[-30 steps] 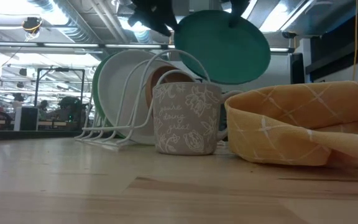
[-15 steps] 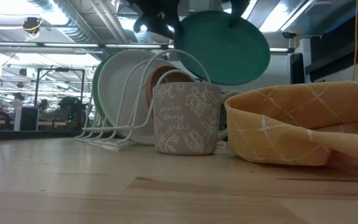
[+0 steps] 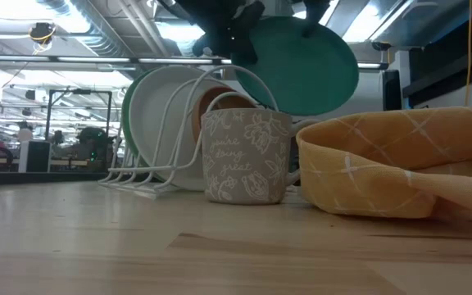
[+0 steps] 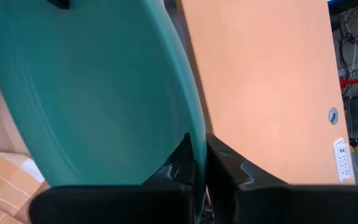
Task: Sort dishes
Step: Put the blue plate in the dish rack
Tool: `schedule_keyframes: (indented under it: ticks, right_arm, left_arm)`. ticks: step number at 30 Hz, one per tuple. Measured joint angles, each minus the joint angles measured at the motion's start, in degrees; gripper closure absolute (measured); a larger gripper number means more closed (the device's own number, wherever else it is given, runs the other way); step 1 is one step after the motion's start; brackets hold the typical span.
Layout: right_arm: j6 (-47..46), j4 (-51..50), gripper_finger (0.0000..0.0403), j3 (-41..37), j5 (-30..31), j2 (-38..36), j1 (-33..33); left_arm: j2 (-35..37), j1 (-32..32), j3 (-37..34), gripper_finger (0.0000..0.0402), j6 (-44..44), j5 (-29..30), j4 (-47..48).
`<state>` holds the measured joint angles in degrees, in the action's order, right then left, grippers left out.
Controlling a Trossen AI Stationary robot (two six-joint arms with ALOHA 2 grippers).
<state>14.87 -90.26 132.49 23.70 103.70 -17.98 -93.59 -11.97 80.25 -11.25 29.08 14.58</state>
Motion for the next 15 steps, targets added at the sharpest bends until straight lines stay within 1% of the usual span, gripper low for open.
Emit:
schedule_keyframes:
  ticks: [6,15]
  right_arm:
    - [0.3,-0.1,0.0366,0.0,-0.3,-0.1,0.0]
    - [0.1,0.1,0.0353,0.0,-0.4,-0.1,0.0]
  left_arm:
    - [-0.4,0.0,0.0,0.0375,-0.4,0.0,-0.5]
    - [-0.4,-0.1,0.0,0.0375,0.1,0.3,-0.8]
